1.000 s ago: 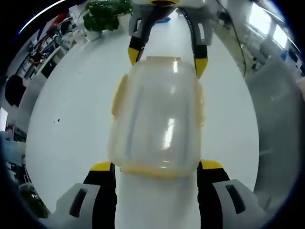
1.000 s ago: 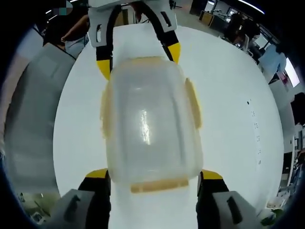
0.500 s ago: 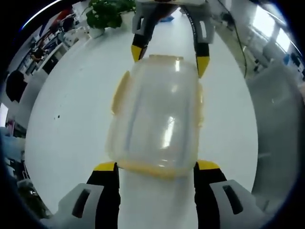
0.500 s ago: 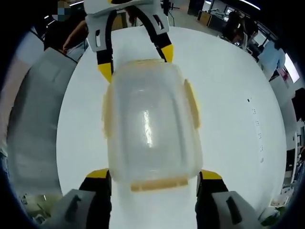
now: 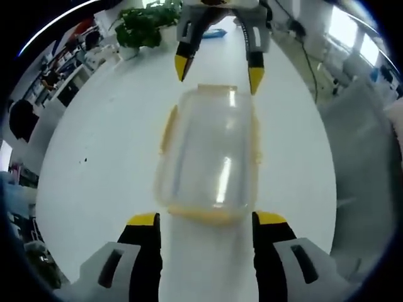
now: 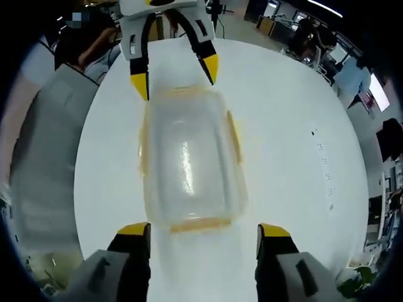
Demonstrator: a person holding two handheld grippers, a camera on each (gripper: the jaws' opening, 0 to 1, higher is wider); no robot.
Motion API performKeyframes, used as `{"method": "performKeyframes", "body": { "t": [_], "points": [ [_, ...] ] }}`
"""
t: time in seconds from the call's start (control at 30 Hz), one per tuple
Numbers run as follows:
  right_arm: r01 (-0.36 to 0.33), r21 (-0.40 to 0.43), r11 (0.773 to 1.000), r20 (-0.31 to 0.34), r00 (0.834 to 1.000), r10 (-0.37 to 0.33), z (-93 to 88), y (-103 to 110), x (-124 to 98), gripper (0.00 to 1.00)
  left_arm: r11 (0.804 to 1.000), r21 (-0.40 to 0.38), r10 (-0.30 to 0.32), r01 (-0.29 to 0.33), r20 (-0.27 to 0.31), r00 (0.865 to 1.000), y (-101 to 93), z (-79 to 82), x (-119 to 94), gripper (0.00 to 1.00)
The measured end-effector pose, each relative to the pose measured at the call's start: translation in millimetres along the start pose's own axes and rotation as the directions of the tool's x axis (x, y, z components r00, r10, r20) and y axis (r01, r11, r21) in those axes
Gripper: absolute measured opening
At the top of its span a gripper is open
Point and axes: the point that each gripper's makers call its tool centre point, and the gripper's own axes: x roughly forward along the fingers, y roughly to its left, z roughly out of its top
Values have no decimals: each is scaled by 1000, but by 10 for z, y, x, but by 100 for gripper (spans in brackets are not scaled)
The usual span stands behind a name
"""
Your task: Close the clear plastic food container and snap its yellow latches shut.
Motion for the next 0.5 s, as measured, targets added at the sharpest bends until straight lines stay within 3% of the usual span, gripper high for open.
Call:
{"method": "performKeyframes", "body": {
  "t": [0.27,0.5],
  "points": [
    [-1,-14,1000,42,999,2,178,38,-91,64,1000,13,-14,13,38,999,-28,119,-99,51],
    [14,-21,1000,102,995,-12,382,37,-82,54,1000,1,-12,12,101,995,-42,329,-86,43]
  ]
}}
